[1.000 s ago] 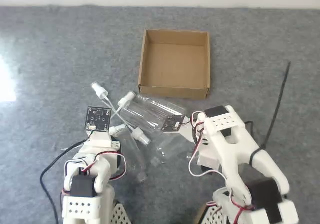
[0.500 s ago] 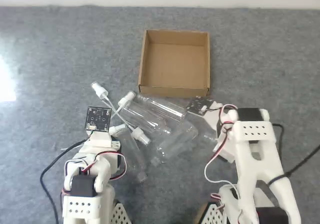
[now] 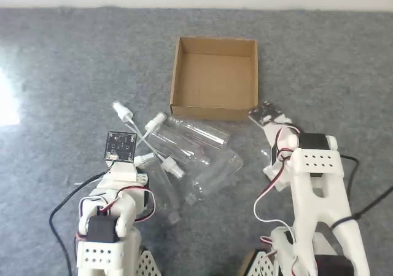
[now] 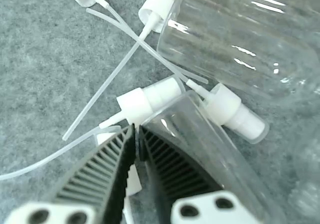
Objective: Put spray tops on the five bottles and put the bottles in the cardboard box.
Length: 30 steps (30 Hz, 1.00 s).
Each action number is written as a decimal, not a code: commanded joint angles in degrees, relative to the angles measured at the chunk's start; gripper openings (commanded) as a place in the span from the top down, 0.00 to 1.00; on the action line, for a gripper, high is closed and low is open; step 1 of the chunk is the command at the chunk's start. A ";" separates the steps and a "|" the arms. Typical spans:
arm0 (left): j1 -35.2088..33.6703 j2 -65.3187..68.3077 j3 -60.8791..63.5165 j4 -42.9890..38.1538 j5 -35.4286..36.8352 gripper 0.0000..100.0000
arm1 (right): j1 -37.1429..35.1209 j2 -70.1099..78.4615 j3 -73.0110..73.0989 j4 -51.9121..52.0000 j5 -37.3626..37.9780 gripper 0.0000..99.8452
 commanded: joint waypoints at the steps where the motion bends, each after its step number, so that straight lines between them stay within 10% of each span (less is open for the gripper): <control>1: 0.09 -1.05 -1.19 0.26 -0.09 0.99 | 0.75 -2.59 -0.53 -2.59 -5.19 0.84; 30: 0.09 -1.05 -1.19 0.26 -0.09 0.99 | -6.99 -2.59 6.24 -6.11 -8.53 0.70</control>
